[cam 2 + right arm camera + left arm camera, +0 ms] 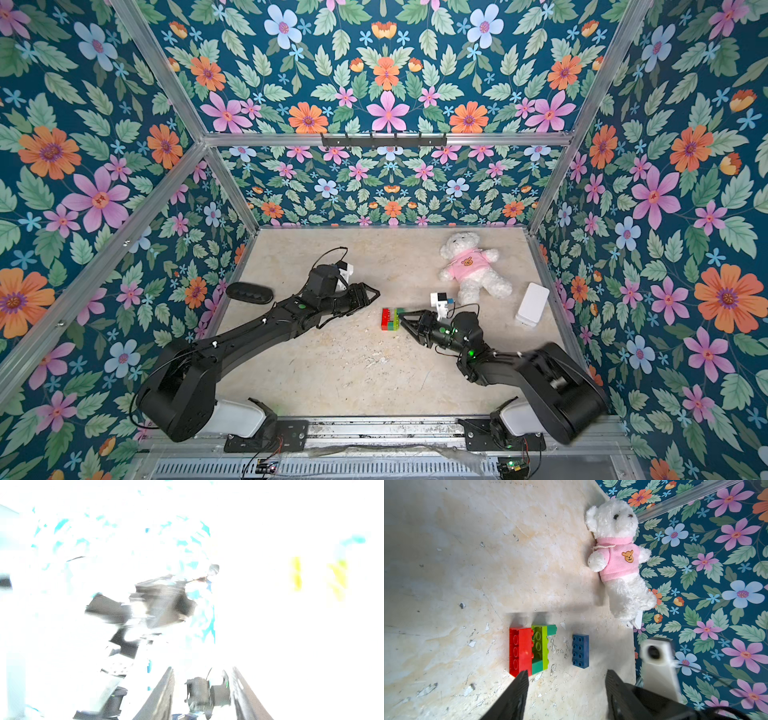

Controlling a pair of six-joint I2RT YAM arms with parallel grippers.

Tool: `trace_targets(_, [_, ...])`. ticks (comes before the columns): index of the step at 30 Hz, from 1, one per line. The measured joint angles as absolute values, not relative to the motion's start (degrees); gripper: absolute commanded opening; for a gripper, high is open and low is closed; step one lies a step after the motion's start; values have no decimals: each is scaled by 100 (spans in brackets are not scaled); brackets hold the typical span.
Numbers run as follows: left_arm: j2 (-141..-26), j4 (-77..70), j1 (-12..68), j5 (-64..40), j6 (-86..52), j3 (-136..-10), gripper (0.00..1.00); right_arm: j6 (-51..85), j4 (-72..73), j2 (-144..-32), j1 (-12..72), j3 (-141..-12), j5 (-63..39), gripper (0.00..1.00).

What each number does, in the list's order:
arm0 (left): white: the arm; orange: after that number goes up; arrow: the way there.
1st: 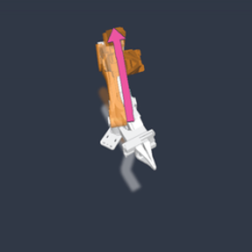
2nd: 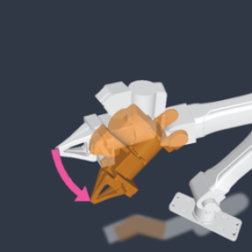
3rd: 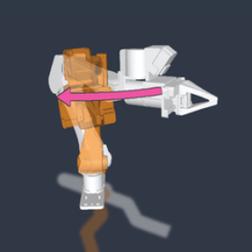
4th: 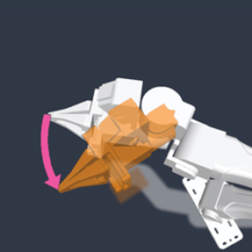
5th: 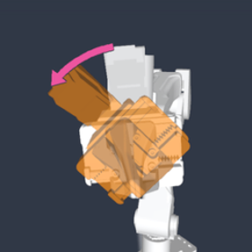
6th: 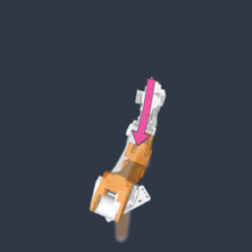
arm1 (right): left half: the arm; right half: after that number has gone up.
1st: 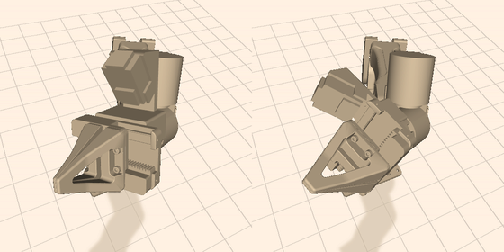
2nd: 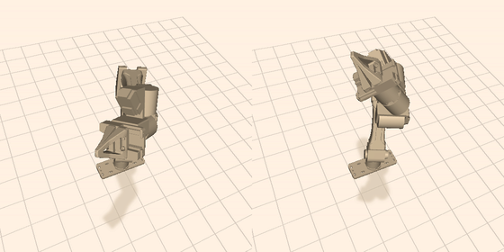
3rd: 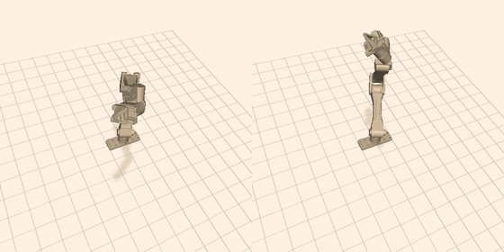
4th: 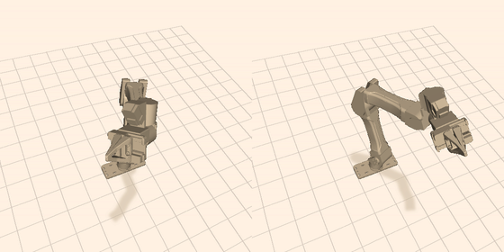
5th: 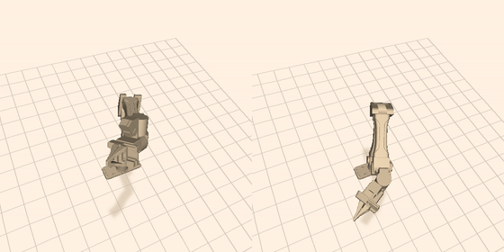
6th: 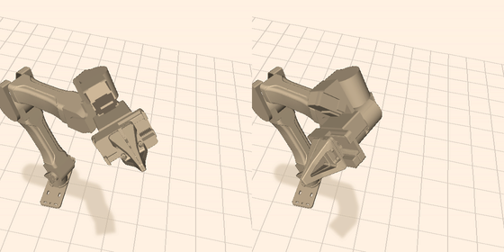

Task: Assemble the number 5 with lego
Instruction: Place the lego brick at the center of the board, then pick up the lego brick from the center of the board.

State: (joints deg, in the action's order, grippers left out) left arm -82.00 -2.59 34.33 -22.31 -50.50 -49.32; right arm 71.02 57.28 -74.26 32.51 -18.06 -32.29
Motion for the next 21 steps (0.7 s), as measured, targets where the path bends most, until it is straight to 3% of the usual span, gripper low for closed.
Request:
trace_targets(4, [-8178, -266, 3430, -2198, -5050, -4823, 62, 6130, 3636, -6449, 2698, -2279, -2720, 46])
trace_targets(10, [-8171, -283, 3430, -2198, -5050, -4792, 62, 5070, 1334, -6375, 2565, -2547, -1667, 41])
trace_targets(21, [-8224, -259, 3557, -2198, -4956, -4869, 62, 4377, 266, -6685, 2908, -2679, -534, 48])
